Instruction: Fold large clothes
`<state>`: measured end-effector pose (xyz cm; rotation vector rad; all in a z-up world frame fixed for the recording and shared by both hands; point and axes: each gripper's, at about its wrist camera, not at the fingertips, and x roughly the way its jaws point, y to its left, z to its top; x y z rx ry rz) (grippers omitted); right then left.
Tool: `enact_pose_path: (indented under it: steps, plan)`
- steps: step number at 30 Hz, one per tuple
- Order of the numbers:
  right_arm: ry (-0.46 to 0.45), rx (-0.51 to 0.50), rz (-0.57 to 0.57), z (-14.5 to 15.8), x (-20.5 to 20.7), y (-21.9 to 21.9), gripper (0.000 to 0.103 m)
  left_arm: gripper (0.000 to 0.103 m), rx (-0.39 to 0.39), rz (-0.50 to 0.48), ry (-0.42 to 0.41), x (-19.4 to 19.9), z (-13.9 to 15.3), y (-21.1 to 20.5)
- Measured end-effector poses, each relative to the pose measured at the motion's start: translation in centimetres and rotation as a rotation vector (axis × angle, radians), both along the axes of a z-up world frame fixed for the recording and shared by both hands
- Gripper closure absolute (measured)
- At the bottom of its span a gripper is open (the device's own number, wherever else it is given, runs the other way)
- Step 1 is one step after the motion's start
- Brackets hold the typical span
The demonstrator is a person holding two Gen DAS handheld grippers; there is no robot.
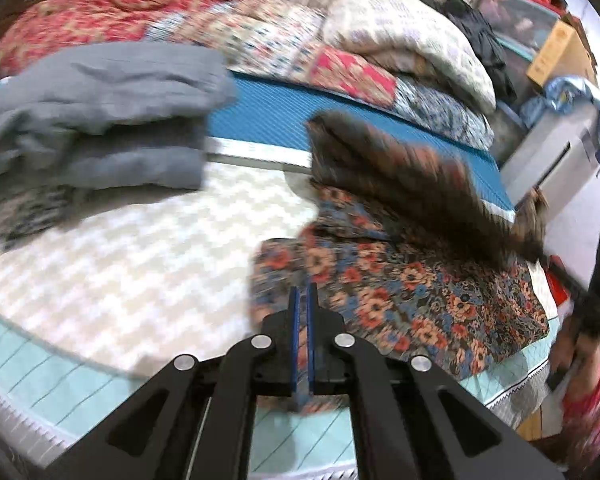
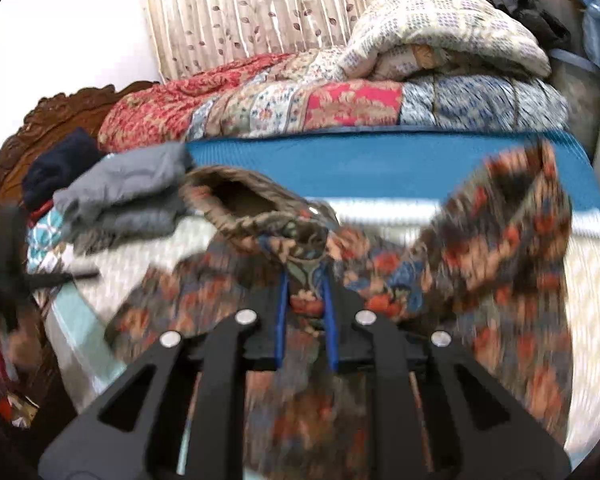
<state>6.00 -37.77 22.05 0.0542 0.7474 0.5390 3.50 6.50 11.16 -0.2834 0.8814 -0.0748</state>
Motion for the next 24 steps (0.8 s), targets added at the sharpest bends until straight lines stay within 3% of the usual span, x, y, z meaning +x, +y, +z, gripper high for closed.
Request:
enact_pose_path:
  steps: [6, 9, 11, 16, 18, 21, 24]
  plan:
    - [0.094, 0.066, -0.082, -3.0, -6.6, -2.5, 0.088, 0.072, -0.01, -0.009, 0.008, -2.6, 1.3, 1.0]
    - [0.111, 0.049, -0.104, -4.2, -8.9, -2.5, 0.088, 0.073, -0.026, -0.031, 0.029, -2.4, 1.1, 0.6]
    - [0.108, 0.014, -0.119, -5.0, -9.7, -2.4, 0.088, 0.077, -0.05, -0.066, 0.054, -1.3, 0.4, -0.1]
    - [0.144, 0.007, -0.147, -6.0, -9.4, -3.1, 0.086, 0.098, 0.002, -0.065, 0.092, 4.3, -1.6, -0.6]
    - [0.178, 0.029, -0.158, -6.2, -9.4, -3.4, 0.077, 0.103, -0.028, -0.064, 0.126, 7.1, -2.6, -0.2]
    - [0.195, 0.053, -0.184, -5.3, -10.3, -4.6, 0.057, 0.103, -0.161, -0.113, 0.189, 10.0, -4.1, 0.1]
    - [0.187, 0.112, -0.209, -3.7, -11.6, -6.2, 0.057, 0.103, -0.169, -0.146, 0.22, 12.0, -5.5, -0.5]
